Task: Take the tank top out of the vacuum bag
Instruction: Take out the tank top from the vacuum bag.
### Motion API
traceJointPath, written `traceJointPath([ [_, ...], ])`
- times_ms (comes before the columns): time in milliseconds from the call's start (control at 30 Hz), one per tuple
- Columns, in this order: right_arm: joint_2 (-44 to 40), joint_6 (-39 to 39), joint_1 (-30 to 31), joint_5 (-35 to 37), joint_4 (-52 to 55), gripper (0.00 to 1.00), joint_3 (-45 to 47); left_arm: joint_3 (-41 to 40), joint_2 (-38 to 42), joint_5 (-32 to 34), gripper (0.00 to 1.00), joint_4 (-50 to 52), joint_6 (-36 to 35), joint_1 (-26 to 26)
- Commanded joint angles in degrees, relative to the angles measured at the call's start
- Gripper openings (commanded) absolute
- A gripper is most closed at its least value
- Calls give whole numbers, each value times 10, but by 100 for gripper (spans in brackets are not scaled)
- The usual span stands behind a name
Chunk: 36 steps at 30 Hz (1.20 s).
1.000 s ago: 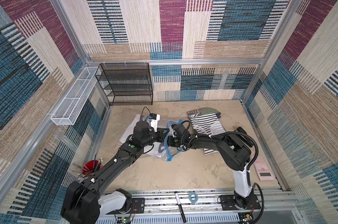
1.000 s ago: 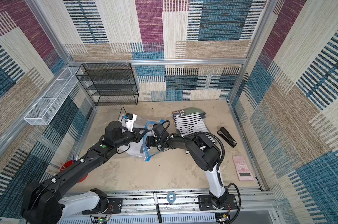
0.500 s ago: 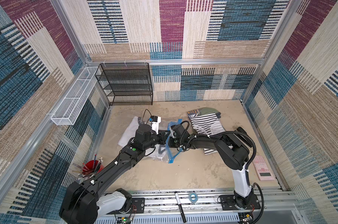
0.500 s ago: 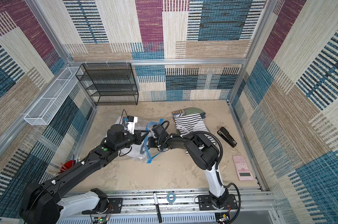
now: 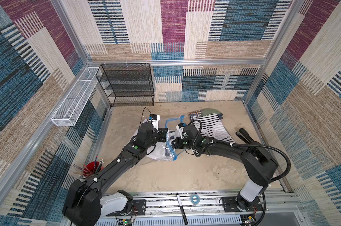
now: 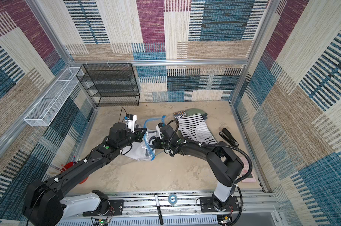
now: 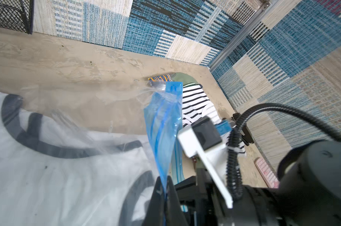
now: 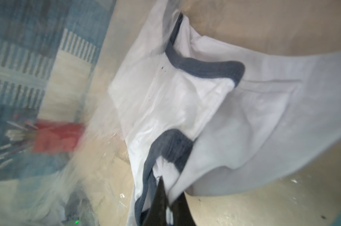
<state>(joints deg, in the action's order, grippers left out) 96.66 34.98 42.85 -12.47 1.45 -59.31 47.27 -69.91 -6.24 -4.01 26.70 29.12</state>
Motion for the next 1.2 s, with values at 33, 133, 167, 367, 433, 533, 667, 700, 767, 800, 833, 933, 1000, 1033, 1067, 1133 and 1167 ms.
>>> traceJointPath([
  [33, -25, 14, -3, 40, 15, 0, -11, -26, 5, -32, 0, -17, -30, 0],
  [133, -9, 5, -6, 28, 35, 0, -45, -50, 11, -81, 0, -57, -37, 0],
  [167, -8, 5, -5, 28, 46, 0, -56, -53, 12, -84, 0, -56, -39, -1],
  [367, -69, 18, -18, 86, 121, 0, -48, -47, 24, 5, 0, -1, -41, -2],
  [433, -100, 22, -37, 76, 132, 0, -21, -40, 26, 12, 0, 11, -48, -2],
  [533, -142, 12, -57, 59, 129, 0, 21, -35, 24, 11, 0, 21, -57, -2],
  [667, -172, -1, -70, 20, 114, 0, 61, -33, 18, 6, 0, 21, -56, -2],
  [700, -172, -8, -72, 5, 103, 0, 71, -33, 16, 3, 0, 20, -54, -2],
  [767, -168, -12, -73, -13, 75, 2, 92, -32, 13, -5, 0, 16, -50, -2],
  [800, -167, -14, -73, -27, 53, 7, 105, -33, 13, -10, 0, 14, -48, -2],
  [833, -165, -14, -74, -35, 34, 13, 117, -32, 14, -14, 0, 14, -48, -2],
  [933, -151, -6, -79, -51, -1, 20, 143, -31, 18, -18, 0, 16, -49, -2],
  [1000, -141, -4, -79, -58, -8, 33, 151, -32, 21, -17, 0, 20, -51, -3],
  [1033, -138, -4, -79, -62, -14, 40, 155, -32, 21, -17, 0, 21, -52, -2],
  [1067, -136, -3, -79, -66, -19, 46, 161, -32, 23, -17, 0, 21, -53, -3],
  [1133, -133, 2, -79, -76, -37, 58, 174, -33, 22, -17, 0, 21, -53, -3],
  [1167, -130, 4, -79, -81, -43, 60, 178, -32, 21, -18, 0, 20, -53, -2],
])
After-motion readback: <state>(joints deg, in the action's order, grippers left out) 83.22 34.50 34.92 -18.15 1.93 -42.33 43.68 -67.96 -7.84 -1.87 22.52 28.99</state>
